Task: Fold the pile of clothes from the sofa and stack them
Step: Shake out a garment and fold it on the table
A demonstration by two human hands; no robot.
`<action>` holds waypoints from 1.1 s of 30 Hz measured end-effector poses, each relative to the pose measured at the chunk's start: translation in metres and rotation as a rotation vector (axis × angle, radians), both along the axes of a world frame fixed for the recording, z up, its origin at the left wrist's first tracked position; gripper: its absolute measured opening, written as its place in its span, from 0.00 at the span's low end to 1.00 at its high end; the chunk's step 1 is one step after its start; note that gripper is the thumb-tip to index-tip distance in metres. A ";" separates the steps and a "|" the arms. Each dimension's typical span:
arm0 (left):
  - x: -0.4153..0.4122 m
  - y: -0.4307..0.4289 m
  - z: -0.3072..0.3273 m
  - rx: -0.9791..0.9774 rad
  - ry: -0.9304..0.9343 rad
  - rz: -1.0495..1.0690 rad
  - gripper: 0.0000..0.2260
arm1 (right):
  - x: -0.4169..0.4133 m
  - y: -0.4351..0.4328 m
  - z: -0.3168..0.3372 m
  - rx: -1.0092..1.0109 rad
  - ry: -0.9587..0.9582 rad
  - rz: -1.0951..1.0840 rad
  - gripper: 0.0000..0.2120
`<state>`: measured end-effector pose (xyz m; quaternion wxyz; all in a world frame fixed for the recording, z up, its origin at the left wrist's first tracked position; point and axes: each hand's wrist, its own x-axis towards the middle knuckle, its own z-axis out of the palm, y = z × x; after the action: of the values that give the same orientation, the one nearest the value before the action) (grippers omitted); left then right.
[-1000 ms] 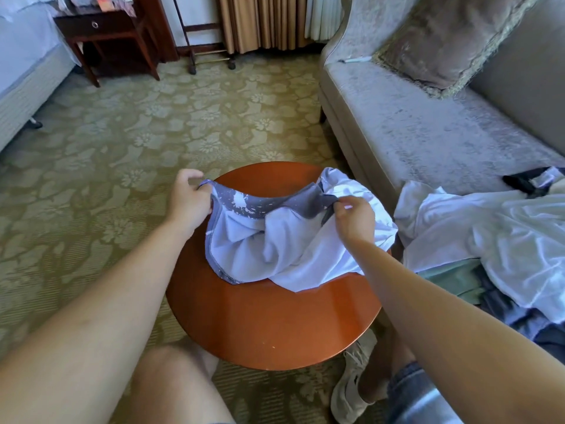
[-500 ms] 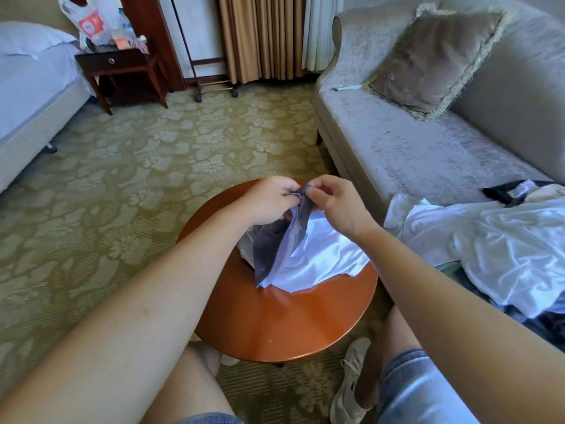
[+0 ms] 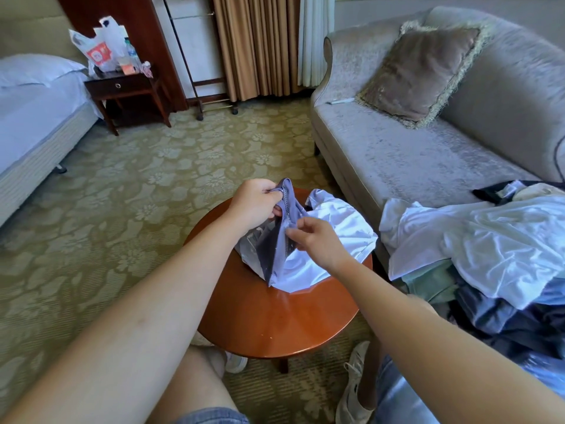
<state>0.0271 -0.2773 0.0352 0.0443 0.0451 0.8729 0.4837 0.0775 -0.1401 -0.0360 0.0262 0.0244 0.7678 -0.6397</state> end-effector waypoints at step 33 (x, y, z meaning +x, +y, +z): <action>0.082 -0.124 0.186 0.869 0.367 0.505 0.10 | 0.012 0.105 0.248 -0.172 0.446 -0.598 0.13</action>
<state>0.1087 -0.4012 0.2216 -0.2496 -0.0681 0.5693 0.7803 0.0897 -0.0348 0.2124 -0.3274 0.1053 0.6573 -0.6705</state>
